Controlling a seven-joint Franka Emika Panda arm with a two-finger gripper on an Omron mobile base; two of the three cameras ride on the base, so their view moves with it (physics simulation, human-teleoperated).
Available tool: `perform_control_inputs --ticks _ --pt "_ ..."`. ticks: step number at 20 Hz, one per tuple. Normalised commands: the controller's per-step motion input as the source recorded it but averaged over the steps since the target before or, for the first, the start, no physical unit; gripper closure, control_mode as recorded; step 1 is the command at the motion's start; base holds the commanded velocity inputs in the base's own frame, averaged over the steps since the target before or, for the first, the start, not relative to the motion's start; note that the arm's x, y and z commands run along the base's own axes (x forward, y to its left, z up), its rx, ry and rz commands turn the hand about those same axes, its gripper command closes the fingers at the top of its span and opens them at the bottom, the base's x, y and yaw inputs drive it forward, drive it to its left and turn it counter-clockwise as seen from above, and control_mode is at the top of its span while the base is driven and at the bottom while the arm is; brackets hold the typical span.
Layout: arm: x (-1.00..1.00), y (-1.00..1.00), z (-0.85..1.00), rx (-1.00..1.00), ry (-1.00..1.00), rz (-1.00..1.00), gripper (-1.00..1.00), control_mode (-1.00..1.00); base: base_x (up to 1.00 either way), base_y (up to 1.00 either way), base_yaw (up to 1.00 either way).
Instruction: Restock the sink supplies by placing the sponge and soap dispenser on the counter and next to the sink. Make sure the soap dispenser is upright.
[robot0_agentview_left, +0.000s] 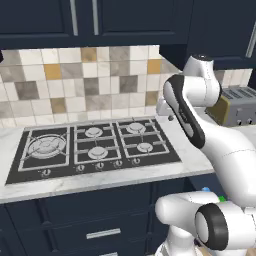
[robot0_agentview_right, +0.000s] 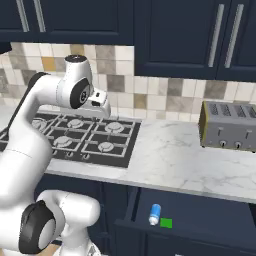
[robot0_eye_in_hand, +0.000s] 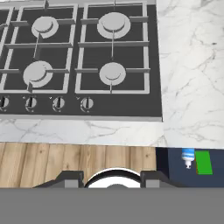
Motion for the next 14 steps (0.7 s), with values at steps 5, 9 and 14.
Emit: perform_control_inputs --ticks 5,9,14 --pt "-0.01 0.0 0.0 0.0 0.0 0.0 -1.0 1.0 -0.42 -0.17 -0.07" --pt "0.0 0.0 0.0 0.0 0.0 0.0 -1.0 1.0 -1.0 -0.91 -0.23" --pt "0.0 0.0 0.0 0.0 0.0 0.0 -1.0 1.0 -0.4 -1.0 -0.19"
